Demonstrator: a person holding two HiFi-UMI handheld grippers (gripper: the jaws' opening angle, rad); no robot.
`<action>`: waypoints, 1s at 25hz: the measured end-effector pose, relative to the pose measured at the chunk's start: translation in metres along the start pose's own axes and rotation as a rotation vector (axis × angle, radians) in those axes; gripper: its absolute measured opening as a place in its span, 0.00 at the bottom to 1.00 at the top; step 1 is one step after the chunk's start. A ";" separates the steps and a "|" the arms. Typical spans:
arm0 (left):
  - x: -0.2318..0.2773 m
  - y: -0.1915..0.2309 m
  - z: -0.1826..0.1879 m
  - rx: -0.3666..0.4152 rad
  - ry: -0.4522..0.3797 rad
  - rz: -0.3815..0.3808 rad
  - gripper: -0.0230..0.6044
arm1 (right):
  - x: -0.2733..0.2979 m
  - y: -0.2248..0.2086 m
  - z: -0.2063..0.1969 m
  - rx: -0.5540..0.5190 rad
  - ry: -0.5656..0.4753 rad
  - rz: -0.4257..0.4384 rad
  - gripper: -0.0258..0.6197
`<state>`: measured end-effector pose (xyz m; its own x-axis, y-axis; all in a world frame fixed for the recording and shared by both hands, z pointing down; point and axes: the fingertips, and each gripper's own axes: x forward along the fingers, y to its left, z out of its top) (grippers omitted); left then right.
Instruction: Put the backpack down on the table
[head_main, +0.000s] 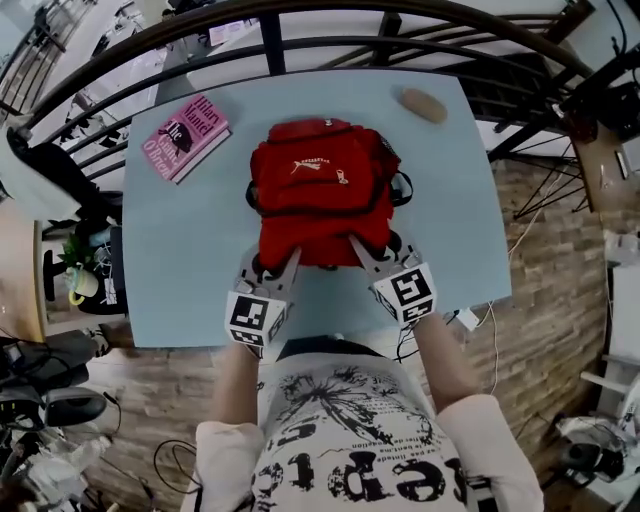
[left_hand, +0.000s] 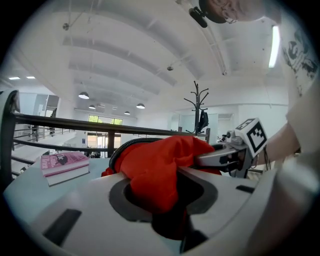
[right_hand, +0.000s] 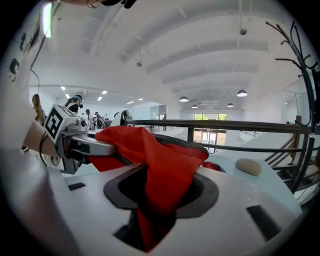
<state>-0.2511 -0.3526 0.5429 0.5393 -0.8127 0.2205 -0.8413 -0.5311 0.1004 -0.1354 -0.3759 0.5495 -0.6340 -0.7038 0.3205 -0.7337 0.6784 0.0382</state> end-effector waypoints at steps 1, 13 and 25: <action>-0.002 -0.002 -0.008 -0.007 0.010 0.000 0.22 | -0.002 0.002 -0.008 0.007 0.009 -0.004 0.28; -0.015 -0.019 -0.079 -0.024 0.146 0.035 0.36 | -0.019 0.011 -0.079 0.130 0.125 0.013 0.46; -0.045 -0.019 -0.092 -0.036 0.143 0.108 0.51 | -0.045 0.018 -0.086 0.122 0.118 -0.049 0.61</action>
<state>-0.2627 -0.2835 0.6199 0.4376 -0.8208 0.3671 -0.8961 -0.4316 0.1033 -0.0992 -0.3136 0.6168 -0.5689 -0.7007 0.4305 -0.7917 0.6083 -0.0561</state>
